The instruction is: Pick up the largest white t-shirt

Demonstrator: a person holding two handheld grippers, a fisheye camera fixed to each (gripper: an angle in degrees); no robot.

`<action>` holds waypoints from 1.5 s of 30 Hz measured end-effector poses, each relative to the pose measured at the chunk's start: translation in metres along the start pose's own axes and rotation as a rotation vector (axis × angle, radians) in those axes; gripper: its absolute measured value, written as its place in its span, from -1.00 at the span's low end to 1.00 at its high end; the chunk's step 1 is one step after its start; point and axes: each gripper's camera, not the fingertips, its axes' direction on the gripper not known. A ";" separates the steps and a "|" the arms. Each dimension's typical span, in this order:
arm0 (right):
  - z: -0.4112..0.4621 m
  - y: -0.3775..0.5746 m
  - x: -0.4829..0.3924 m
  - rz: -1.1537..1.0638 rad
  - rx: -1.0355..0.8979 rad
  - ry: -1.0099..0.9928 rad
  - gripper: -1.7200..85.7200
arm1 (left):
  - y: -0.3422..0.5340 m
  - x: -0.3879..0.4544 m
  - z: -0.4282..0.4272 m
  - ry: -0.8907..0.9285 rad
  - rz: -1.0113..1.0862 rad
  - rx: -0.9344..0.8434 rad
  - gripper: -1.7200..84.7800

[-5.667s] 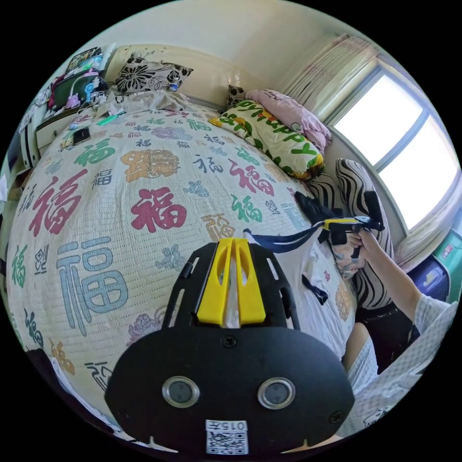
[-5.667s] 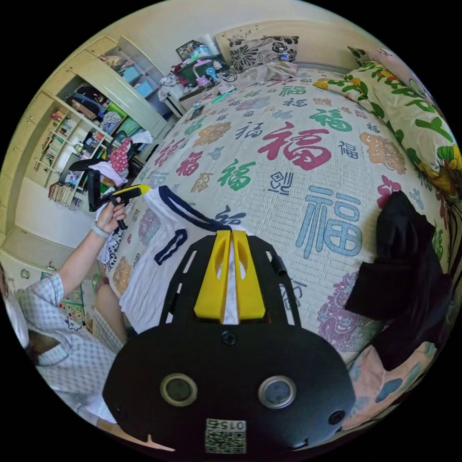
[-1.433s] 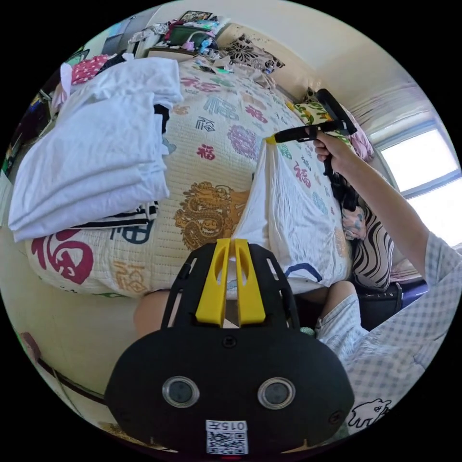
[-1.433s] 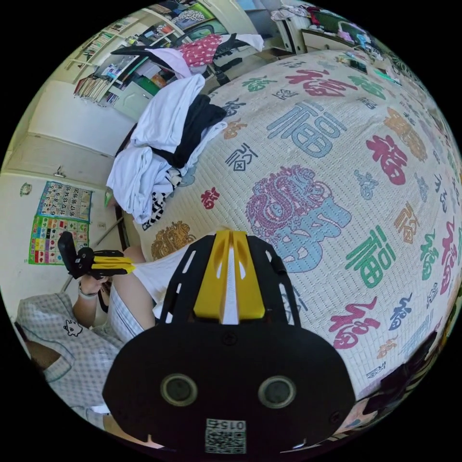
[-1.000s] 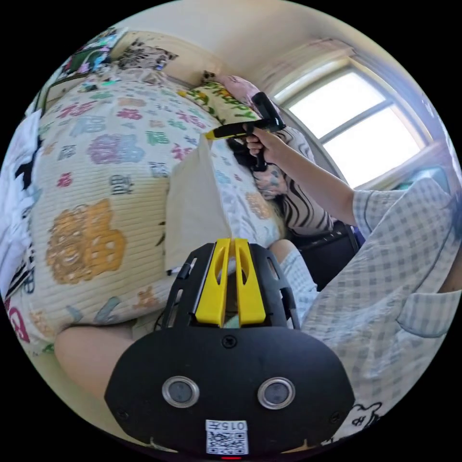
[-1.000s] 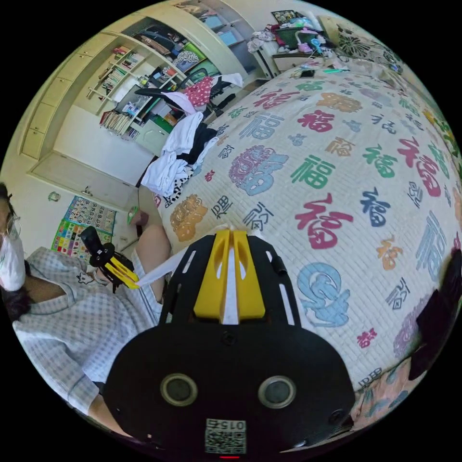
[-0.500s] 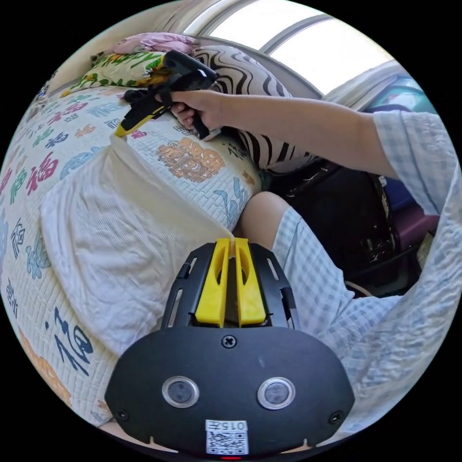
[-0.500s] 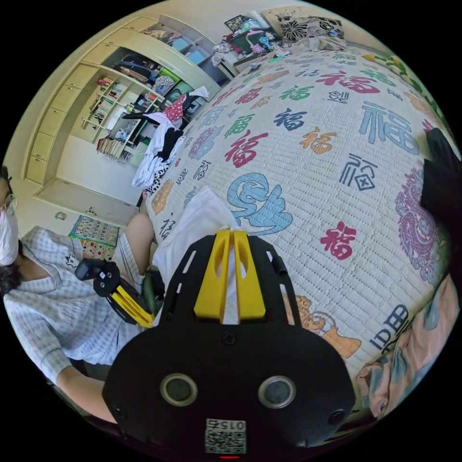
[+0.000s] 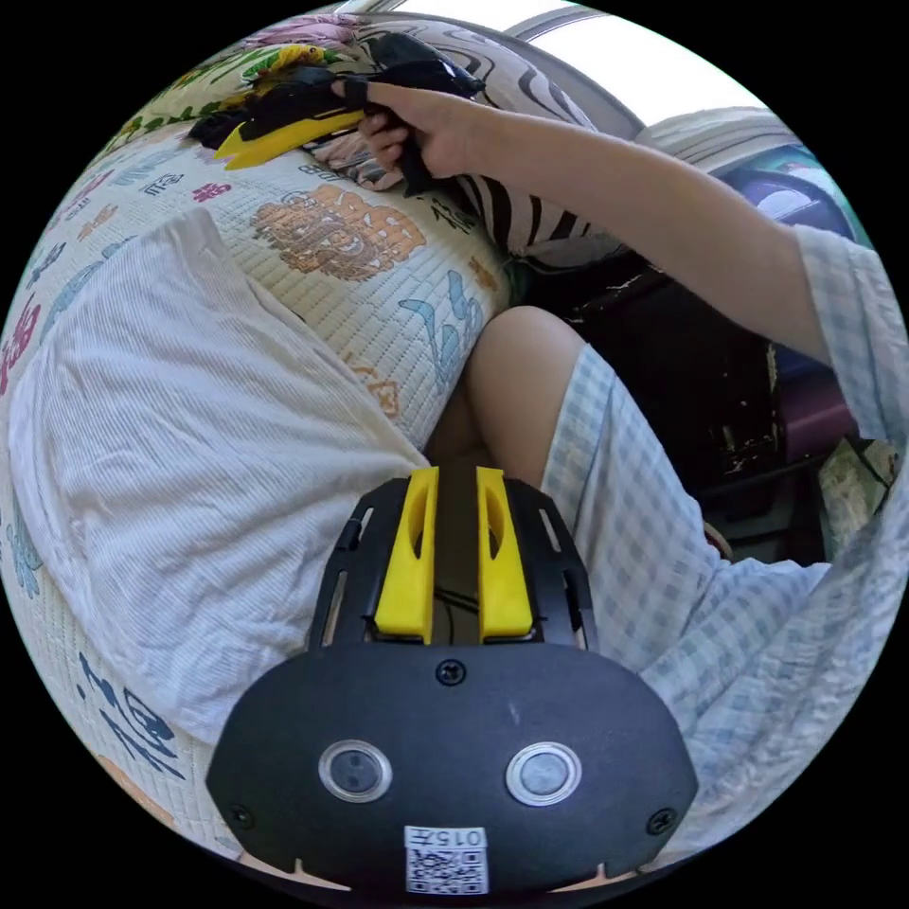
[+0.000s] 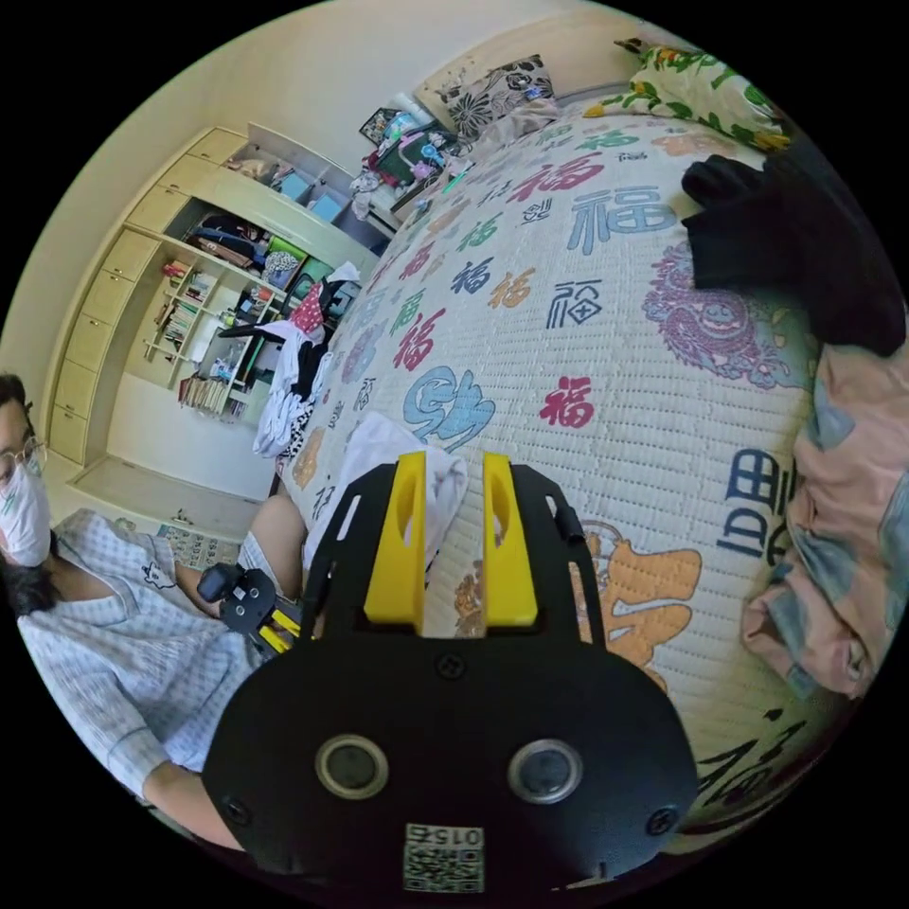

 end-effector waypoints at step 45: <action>-0.100 0.008 0.037 -0.031 -0.101 -0.277 -0.83 | 0.065 -0.511 -0.174 0.316 -0.305 0.549 -0.92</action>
